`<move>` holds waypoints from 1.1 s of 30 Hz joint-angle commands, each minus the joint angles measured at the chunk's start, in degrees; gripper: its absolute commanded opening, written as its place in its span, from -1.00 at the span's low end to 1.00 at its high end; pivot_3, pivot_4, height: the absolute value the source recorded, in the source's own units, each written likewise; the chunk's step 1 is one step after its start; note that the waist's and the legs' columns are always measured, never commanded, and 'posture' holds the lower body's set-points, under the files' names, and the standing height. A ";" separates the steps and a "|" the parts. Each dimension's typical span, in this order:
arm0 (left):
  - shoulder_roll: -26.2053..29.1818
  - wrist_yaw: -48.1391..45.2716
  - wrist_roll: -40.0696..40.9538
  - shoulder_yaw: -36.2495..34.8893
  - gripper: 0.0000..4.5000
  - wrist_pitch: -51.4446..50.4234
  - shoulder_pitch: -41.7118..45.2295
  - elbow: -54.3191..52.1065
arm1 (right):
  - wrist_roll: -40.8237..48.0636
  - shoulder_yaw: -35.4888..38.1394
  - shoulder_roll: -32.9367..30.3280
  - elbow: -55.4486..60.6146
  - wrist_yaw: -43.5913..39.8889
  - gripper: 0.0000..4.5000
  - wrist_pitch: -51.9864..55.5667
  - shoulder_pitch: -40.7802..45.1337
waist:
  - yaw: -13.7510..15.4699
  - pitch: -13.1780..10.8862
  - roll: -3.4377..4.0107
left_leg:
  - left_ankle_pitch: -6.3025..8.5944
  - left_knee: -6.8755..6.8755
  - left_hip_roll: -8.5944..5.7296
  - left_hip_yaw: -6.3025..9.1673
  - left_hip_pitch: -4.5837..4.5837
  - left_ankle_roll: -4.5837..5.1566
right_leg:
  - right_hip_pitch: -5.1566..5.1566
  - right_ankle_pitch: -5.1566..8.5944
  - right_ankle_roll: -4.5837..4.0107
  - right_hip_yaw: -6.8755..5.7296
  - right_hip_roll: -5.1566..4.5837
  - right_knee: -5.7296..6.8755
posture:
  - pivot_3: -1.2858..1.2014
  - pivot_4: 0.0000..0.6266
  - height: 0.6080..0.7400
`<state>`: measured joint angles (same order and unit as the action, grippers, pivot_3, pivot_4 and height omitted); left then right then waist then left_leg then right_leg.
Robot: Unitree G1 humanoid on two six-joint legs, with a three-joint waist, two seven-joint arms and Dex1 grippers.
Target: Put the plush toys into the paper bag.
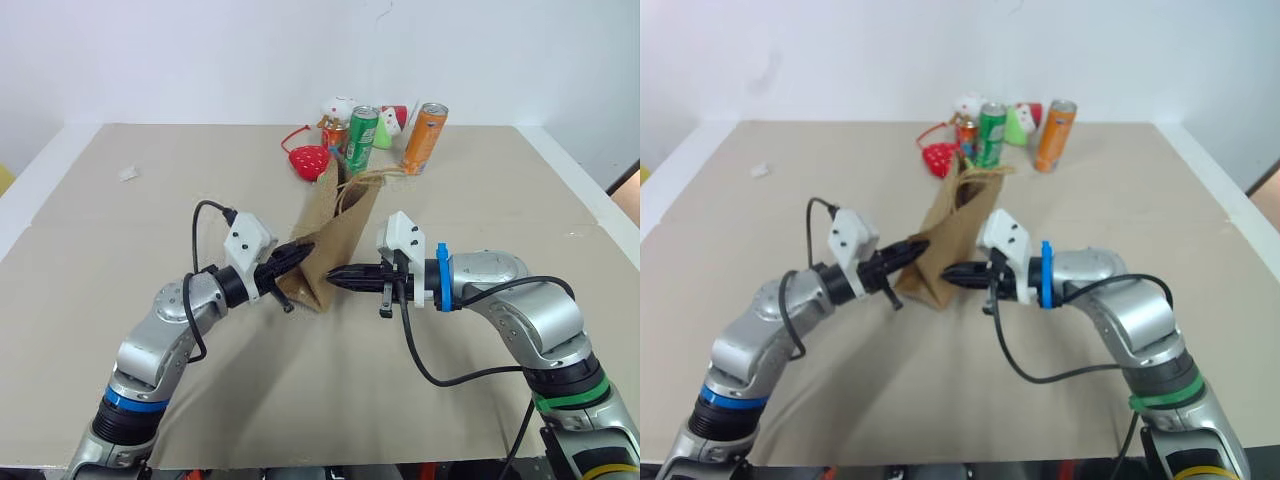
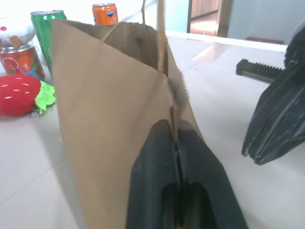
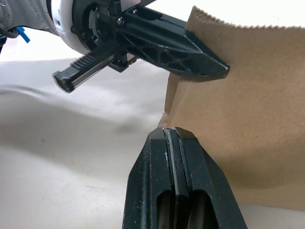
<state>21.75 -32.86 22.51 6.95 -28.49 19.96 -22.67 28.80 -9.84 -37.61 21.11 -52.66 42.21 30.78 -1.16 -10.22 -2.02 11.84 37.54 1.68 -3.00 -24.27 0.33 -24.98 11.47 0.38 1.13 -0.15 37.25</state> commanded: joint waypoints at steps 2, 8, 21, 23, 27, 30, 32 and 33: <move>1.37 -2.14 -0.72 -1.14 -0.98 3.00 0.79 0.71 | -0.07 1.05 -0.68 0.75 -0.95 -1.00 -1.29 0.14 | 0.01 0.00 0.00 | 0.00 0.00 0.00 0.00 0.00 0.00 | 0.00 0.00 0.00 0.00 0.00 0.00 | 0.03 -0.52 1.00; 4.77 -8.55 0.45 -3.46 -0.98 7.95 1.83 4.30 | 2.19 6.17 -4.19 -1.72 -4.37 -1.00 -0.85 1.24 | 0.01 0.00 0.00 | 0.00 0.00 0.00 0.00 0.00 0.00 | 0.00 0.00 -0.01 -0.01 -0.01 0.00 | 0.03 -0.52 1.00; 15.29 -33.79 8.85 -9.83 -1.00 14.79 10.17 15.65 | 12.18 21.50 -18.49 -10.76 -17.74 0.06 0.75 5.15 | -0.09 -0.01 0.01 | 0.01 -0.06 0.01 -0.06 -0.04 0.02 | -0.09 0.06 -0.10 -0.02 0.00 -0.01 | 0.03 -0.52 1.00; 15.64 -35.93 9.59 -9.60 -1.00 14.77 11.66 16.08 | 12.21 22.48 -19.40 -11.45 -18.19 0.45 0.14 6.21 | -0.05 -0.01 0.01 | 0.01 -0.06 0.04 -0.03 -0.04 0.02 | -0.08 0.06 -0.10 -0.04 0.03 -0.01 | 0.03 -0.52 1.00; 14.85 -38.66 10.75 -8.75 -1.00 14.29 13.17 14.77 | 13.90 24.18 -20.99 -11.63 -18.08 0.96 1.65 7.65 | -0.04 -0.02 0.01 | 0.01 -0.05 0.01 -0.06 -0.06 0.02 | -0.09 0.05 -0.08 -0.02 -0.02 -0.01 | 0.03 -0.52 1.00; 13.90 -38.92 12.38 -8.43 -1.00 12.90 13.56 13.16 | 15.07 24.69 -22.08 -10.50 -18.09 0.96 2.70 7.54 | -0.04 -0.02 0.01 | 0.02 -0.05 -0.01 -0.08 -0.06 0.02 | -0.09 0.06 -0.06 -0.01 -0.05 -0.01 | 0.03 -0.52 1.00; 13.70 -39.39 12.82 -8.03 -1.00 12.69 13.63 11.87 | 15.26 24.92 -23.04 -10.03 -18.42 0.96 2.59 7.03 | -0.04 -0.02 0.01 | 0.03 -0.05 -0.01 -0.07 -0.06 0.03 | -0.08 0.07 -0.04 0.00 -0.06 -0.02 | 0.03 -0.52 1.00; 13.51 -39.40 13.33 -8.04 -1.00 12.16 13.55 11.52 | 15.46 25.06 -23.55 -9.99 -18.55 0.96 2.81 6.85 | -0.05 -0.02 0.01 | 0.03 -0.05 -0.01 -0.07 -0.07 0.04 | -0.09 0.07 -0.04 0.01 -0.06 -0.01 | 0.03 -0.52 1.00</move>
<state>35.19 -71.94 33.91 -0.30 -15.95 32.21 -8.45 43.05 12.47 -59.14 9.63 -70.56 44.96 37.06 -1.21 -10.24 -2.00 11.87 37.49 1.67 -3.08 -24.34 0.37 -25.07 11.54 0.34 1.14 -0.20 37.23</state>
